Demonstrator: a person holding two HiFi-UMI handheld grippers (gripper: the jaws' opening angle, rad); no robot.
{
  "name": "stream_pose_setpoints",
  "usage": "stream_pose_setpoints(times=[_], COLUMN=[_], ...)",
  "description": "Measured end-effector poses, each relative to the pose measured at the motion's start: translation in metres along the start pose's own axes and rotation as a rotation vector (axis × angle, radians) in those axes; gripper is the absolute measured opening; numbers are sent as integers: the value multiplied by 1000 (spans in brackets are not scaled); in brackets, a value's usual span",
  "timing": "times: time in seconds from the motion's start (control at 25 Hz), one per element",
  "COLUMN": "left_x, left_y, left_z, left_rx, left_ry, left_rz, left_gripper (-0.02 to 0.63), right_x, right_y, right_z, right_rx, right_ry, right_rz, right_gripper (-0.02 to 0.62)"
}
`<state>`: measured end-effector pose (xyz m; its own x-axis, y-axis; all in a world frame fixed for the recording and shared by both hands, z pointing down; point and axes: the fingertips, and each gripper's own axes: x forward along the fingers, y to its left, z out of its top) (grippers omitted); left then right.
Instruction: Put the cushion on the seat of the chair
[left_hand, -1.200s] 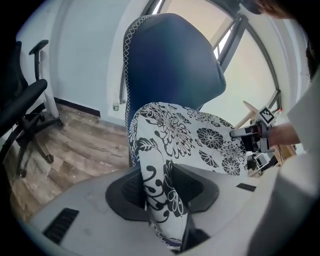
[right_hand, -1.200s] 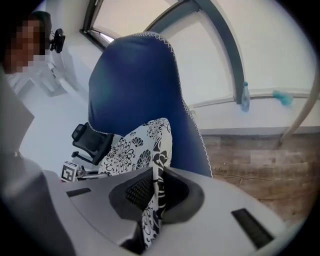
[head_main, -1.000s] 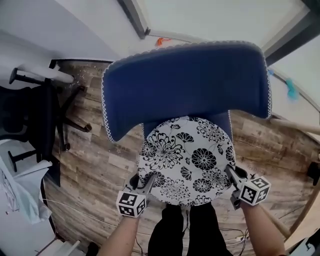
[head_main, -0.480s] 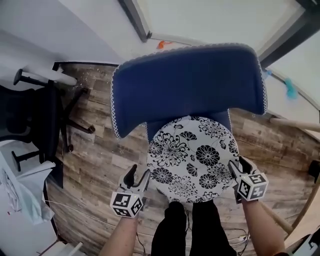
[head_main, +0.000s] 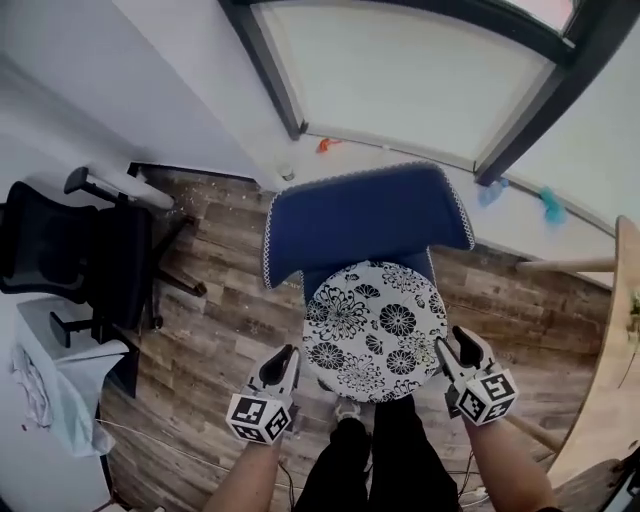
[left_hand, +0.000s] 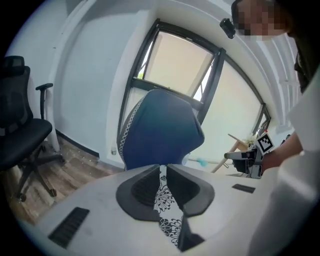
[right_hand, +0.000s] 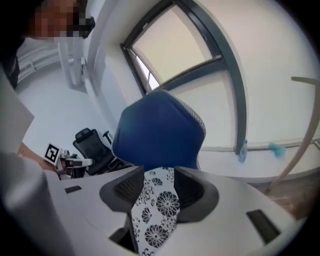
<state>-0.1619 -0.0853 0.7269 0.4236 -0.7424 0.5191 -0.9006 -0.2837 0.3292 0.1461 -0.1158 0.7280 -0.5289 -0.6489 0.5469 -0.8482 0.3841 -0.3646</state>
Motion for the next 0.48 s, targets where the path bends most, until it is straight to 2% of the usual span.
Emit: stream_pose_setpoints(times=[0.08,0.16,0.28,0.36,0.48], left_x=[-17,-36,-58,-72,-93], left_y=[-14,-28,-49,-57,-67], left_z=[18,38,74,102,134], left_rx=[17,40,71,98,139], left_ry=[-17,-27,-49,-80,-117], left_rz=[-3,-18,-73,-87,-54], left_gripper=[31,10,5,5,3], right_x=[-18,-37,-63,-77,-98], right_y=[13,30,63,86,106], right_z=[27,47,67,86,122], right_rx=[6,-4,-28,-73,-104], right_ry=[-66,-99,-80,-88,-147], right_rz=[-1,4,43,74,85], right_gripper=[198,141,71,54,49])
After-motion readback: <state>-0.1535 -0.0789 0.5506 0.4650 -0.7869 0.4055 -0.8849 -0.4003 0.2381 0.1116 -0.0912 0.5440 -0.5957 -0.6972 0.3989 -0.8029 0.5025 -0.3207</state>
